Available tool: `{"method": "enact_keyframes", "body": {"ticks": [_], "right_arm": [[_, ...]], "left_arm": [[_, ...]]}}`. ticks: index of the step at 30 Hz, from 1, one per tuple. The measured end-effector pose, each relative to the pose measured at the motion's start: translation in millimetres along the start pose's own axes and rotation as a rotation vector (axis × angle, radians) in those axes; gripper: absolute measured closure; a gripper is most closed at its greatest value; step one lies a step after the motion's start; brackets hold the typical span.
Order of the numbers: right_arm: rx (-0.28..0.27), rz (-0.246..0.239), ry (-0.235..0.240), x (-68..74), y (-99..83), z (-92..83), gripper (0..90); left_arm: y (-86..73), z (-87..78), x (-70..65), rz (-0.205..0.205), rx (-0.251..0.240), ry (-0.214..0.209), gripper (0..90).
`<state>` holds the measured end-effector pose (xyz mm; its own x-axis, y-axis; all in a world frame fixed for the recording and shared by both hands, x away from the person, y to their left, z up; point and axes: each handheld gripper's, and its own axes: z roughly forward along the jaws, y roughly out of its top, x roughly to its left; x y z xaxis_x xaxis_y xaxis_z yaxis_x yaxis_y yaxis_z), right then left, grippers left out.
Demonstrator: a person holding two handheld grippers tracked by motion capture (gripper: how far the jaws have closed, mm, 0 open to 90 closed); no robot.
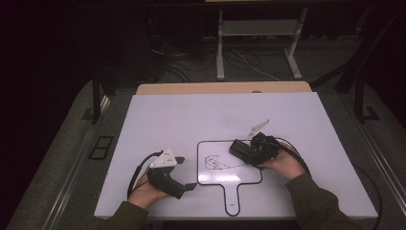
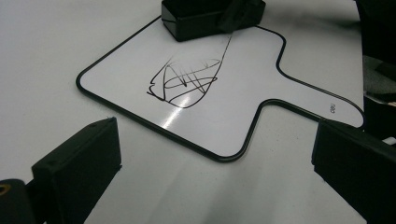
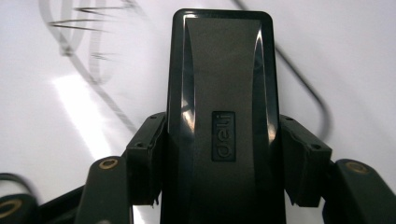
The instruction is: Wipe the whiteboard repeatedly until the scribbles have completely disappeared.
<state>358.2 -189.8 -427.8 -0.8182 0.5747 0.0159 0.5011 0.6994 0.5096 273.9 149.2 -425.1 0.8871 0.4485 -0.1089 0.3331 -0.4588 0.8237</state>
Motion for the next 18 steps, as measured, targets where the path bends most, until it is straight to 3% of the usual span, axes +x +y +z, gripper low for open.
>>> {"method": "enact_keyframes", "body": {"ticks": [4, 8, 13, 18], "right_arm": [[-0.005, 0.042, -0.019, -11.9, -3.9, -2.1, 38.7], [0.008, 0.01, -0.025, -4.8, -2.0, -1.8, 38.7], [0.009, -0.057, 0.007, 16.2, 1.2, 0.4, 38.7], [0.005, -0.128, 0.098, 41.9, 8.8, 5.3, 38.7]], "left_arm": [[0.0, 0.0, 0.1, -0.001, -0.001, 0.0, 0.4], [0.0, 0.3, 0.1, -0.001, 0.001, -0.001, 0.4], [0.0, 0.4, -0.1, -0.002, 0.002, -0.002, 0.4], [0.1, 0.3, -0.2, 0.002, 0.003, -0.002, 0.4]]}}
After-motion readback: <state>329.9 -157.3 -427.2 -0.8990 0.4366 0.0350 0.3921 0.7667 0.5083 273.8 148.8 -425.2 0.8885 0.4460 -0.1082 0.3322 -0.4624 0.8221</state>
